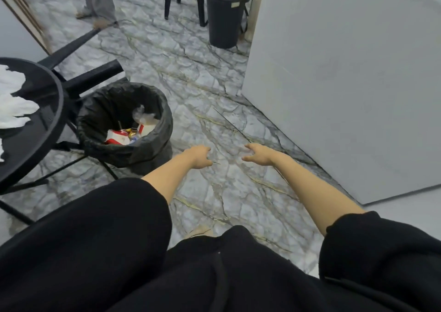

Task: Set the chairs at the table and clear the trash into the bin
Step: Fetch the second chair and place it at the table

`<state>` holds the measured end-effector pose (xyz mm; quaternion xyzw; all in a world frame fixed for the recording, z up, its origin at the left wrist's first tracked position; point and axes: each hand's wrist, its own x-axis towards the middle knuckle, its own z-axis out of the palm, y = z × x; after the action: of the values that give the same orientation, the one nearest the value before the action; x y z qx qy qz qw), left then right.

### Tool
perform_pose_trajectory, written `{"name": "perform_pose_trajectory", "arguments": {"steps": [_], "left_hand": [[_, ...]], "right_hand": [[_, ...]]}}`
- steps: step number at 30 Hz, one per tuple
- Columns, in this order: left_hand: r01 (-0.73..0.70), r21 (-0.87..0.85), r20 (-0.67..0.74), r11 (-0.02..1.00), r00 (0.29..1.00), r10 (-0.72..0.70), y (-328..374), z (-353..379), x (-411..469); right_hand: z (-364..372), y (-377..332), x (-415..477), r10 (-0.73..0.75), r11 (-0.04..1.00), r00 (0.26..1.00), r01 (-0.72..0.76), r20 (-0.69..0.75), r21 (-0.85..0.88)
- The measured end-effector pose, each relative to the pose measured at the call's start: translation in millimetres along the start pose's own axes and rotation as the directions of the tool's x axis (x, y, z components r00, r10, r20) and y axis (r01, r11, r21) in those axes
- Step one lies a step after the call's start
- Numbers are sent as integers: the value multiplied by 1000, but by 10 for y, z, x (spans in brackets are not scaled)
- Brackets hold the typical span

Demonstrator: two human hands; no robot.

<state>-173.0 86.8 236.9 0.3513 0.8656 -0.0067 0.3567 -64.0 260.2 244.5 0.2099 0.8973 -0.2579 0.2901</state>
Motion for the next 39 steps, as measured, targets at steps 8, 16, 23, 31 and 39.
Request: {"name": "perform_pose_trajectory", "arguments": {"steps": [8, 16, 23, 31, 39], "left_hand": [[-4, -26, -18, 1000, 1000, 3, 101, -498, 817], [32, -94, -44, 995, 998, -37, -120, -1502, 1900], [70, -146, -50, 987, 996, -78, -382, -2407, 2864], [126, -167, -59, 978, 989, -137, -933, -3478, 4063], [250, -312, -25, 917, 962, -271, -1580, -4608, 5251]], "right_hand": [[-680, 170, 770, -44, 998, 999, 44, 6, -35], [-1751, 102, 1981, -84, 994, 996, 86, 28, -68], [-2627, -86, 3138, -111, 993, 993, 112, 39, -40], [-3617, -397, 4614, -143, 986, 984, 151, 106, -69], [-4793, -848, 6161, -214, 942, 954, 258, 208, -215]]}}
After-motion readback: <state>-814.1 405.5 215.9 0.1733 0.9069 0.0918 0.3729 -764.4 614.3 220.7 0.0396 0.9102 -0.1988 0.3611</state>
